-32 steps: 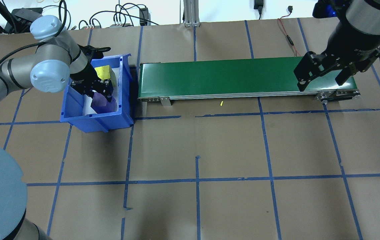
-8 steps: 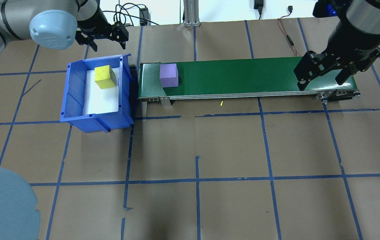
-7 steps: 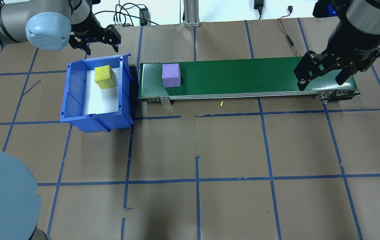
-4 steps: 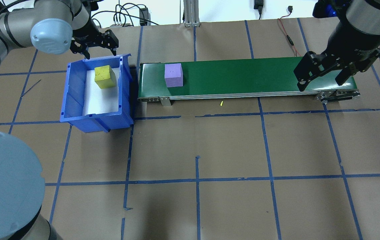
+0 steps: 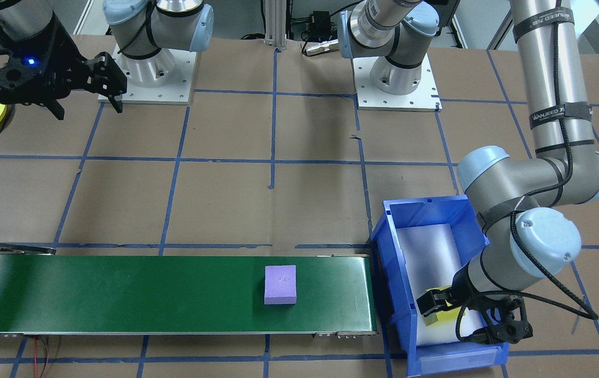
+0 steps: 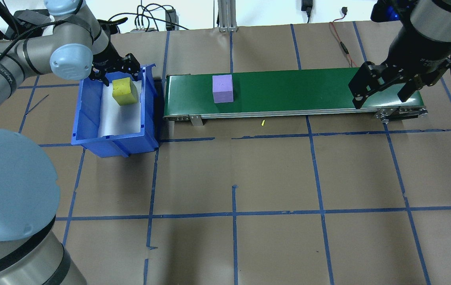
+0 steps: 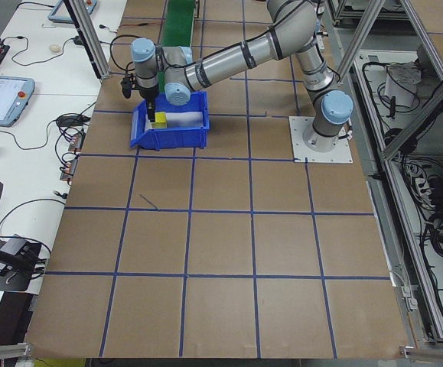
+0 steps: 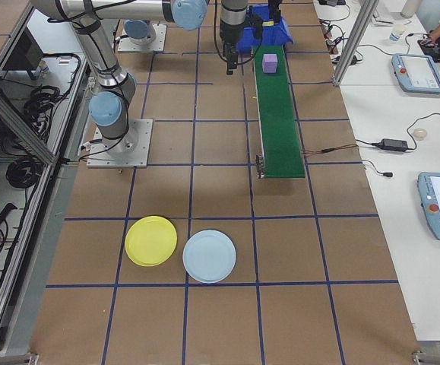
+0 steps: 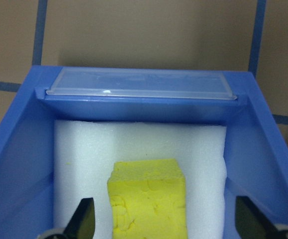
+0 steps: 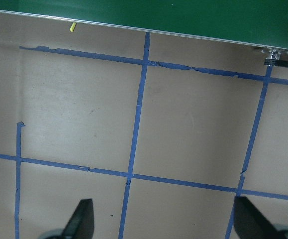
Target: Move block left to right into plate
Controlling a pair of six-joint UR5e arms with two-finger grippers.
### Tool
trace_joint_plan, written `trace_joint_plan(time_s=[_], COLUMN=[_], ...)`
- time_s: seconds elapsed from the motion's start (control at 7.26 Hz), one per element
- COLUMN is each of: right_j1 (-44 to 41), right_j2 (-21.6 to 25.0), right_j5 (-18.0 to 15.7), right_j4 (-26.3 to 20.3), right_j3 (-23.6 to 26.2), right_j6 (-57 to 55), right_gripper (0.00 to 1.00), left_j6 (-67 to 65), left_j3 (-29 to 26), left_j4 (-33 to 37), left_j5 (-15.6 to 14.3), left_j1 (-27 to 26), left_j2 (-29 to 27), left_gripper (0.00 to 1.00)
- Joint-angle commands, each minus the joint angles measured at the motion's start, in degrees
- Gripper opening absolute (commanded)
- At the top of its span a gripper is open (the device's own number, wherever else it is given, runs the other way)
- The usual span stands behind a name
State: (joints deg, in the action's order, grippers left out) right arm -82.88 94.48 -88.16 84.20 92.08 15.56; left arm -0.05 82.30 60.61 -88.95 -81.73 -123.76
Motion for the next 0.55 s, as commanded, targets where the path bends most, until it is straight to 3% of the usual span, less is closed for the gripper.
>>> trace_joint_plan(time_s=[0.0,0.14,0.28,0.41], right_j1=[0.0,0.0,0.0,0.1], right_j2=[0.0,0.0,0.0,0.0], right_j5=[0.0,0.0,0.0,1.4], right_j4=[-0.1,-0.1,-0.1,-0.1], right_j3=[0.1,0.1,0.3,0.0], right_j6=[0.0,0.0,0.0,0.2], right_gripper=[1.0,1.0,1.0,1.0], left_j6=[0.0,-1.1,-1.8,-1.8], left_j3=[1.9,2.7,2.5,1.4], left_j4=[-1.1,-1.0,-1.0,-0.9], left_j5=[-0.2,-0.1,-0.1,0.0], left_j1=[0.3,0.3,0.1,0.3], left_j2=[-0.6,-0.6,-0.2,0.5], left_gripper=[0.92,0.7,0.42,0.27])
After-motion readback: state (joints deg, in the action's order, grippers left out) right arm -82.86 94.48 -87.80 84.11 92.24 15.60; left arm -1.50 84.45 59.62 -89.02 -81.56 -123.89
